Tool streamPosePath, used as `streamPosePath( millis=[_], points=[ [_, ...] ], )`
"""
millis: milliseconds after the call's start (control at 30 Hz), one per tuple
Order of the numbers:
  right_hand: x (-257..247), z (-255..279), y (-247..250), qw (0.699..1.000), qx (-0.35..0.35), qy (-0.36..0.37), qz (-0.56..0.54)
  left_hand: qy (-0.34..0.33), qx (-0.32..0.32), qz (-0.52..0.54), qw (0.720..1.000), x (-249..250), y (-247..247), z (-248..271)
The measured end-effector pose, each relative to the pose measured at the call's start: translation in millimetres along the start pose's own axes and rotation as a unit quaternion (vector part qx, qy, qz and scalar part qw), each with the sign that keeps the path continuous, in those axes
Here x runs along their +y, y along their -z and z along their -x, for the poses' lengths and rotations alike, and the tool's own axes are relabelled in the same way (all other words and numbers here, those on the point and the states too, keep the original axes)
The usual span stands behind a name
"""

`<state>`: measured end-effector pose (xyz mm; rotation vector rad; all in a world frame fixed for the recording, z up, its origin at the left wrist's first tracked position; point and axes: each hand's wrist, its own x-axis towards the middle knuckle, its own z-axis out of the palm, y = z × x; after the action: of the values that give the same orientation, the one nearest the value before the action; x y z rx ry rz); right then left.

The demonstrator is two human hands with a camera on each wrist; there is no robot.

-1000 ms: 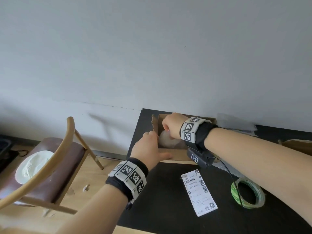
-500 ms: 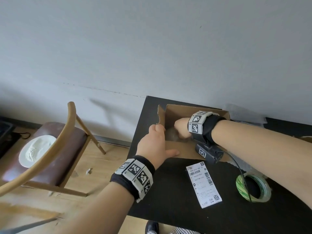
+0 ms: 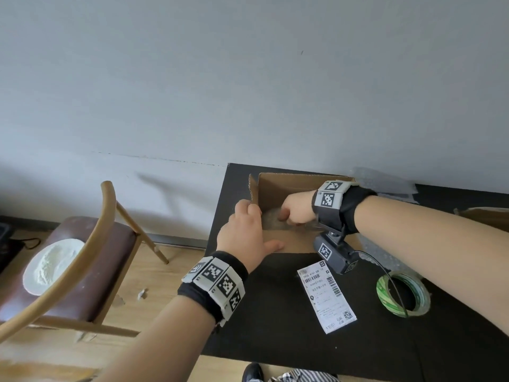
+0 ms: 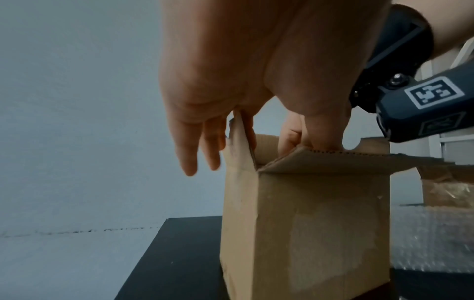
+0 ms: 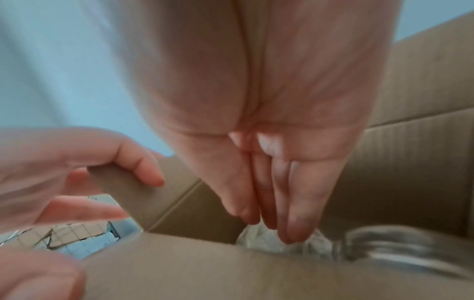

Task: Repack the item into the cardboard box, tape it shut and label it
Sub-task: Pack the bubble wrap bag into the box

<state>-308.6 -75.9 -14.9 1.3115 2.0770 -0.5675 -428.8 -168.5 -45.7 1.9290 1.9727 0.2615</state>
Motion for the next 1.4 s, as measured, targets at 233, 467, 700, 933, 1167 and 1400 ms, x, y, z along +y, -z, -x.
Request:
streamPosePath(
  millis=[233, 467, 700, 933, 1167, 1400],
  points=[
    [49, 37, 2, 0.960, 0.122, 0.004, -0.252, -0.095, 0.067, -0.024, 0.993, 40, 16, -5],
    [134, 84, -5, 0.906, 0.257, -0.026, -0.336, -0.169, 0.053, -0.002, 0.984, 125, 16, -24],
    [203, 96, -62, 0.964, 0.111, -0.121, -0.208, -0.211, -0.012, -0.011, 0.977, 192, -18, -38],
    [217, 67, -115, 0.970, 0.072, -0.094, -0.214, -0.177, -0.044, -0.023, 0.983, 220, -39, -51],
    [249, 88, -77, 0.881, 0.304, -0.026, -0.361, -0.117, -0.012, 0.018, 0.993, 222, -40, -63],
    [265, 120, -39, 0.800, 0.437, 0.049, -0.408, -0.045, 0.013, 0.221, 0.974, 232, -12, -79]
  ],
)
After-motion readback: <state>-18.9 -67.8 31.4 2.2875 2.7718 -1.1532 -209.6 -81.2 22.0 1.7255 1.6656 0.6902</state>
